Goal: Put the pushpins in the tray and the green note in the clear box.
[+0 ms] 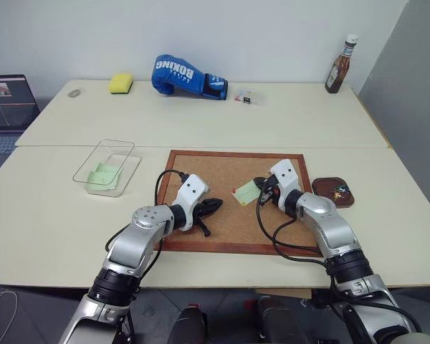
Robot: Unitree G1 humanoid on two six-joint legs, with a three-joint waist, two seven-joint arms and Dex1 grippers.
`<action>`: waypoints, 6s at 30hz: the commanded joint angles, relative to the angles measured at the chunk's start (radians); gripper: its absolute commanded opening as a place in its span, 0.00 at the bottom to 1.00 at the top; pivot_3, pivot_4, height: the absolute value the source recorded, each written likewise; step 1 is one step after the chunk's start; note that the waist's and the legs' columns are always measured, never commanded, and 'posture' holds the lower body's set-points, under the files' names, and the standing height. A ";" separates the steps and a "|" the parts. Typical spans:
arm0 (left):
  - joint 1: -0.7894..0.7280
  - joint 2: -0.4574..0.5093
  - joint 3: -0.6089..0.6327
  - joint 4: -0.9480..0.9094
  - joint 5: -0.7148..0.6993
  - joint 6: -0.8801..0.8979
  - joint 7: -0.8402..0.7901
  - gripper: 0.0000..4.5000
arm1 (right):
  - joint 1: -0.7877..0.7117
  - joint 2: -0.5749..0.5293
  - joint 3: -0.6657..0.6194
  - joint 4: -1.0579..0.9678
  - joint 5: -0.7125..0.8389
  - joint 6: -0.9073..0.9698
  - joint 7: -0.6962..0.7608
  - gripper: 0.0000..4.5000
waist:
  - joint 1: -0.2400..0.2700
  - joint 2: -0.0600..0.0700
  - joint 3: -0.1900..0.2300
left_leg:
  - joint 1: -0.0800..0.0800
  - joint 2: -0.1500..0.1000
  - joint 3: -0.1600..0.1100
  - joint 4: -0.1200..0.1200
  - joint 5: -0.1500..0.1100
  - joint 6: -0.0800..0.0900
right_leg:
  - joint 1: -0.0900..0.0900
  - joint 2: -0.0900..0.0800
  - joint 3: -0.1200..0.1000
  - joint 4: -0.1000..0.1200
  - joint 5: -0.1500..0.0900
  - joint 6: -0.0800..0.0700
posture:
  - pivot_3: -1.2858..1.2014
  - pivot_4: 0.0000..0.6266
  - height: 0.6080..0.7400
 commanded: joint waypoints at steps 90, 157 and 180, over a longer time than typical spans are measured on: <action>0.033 0.030 -0.080 0.012 0.036 0.110 0.006 0.00 | 0.188 -0.144 -0.385 -0.309 0.196 0.266 -0.212 0.98 | 0.000 0.001 -0.001 | 0.003 0.000 0.001 -0.007 0.000 0.000 | 0.000 -0.001 0.000 -0.002 -0.003 -0.001 | 0.52 0.24 1.00; 0.070 0.019 -0.036 -0.027 -0.027 0.194 0.052 0.00 | 0.054 -0.032 0.042 -0.257 0.209 0.063 0.275 0.00 | -0.008 0.000 -0.001 | 0.003 0.000 0.000 -0.008 0.000 -0.001 | -0.001 0.000 -0.001 -0.001 -0.003 -0.001 | 0.52 0.24 1.00; 0.072 0.027 -0.045 -0.031 -0.031 0.192 0.042 0.00 | 0.120 -0.193 -0.312 -0.321 0.152 0.277 -0.142 0.00 | -0.002 0.000 -0.001 | 0.003 0.000 0.001 -0.008 0.000 -0.001 | -0.001 -0.001 0.000 -0.002 -0.004 -0.001 | 0.52 0.24 1.00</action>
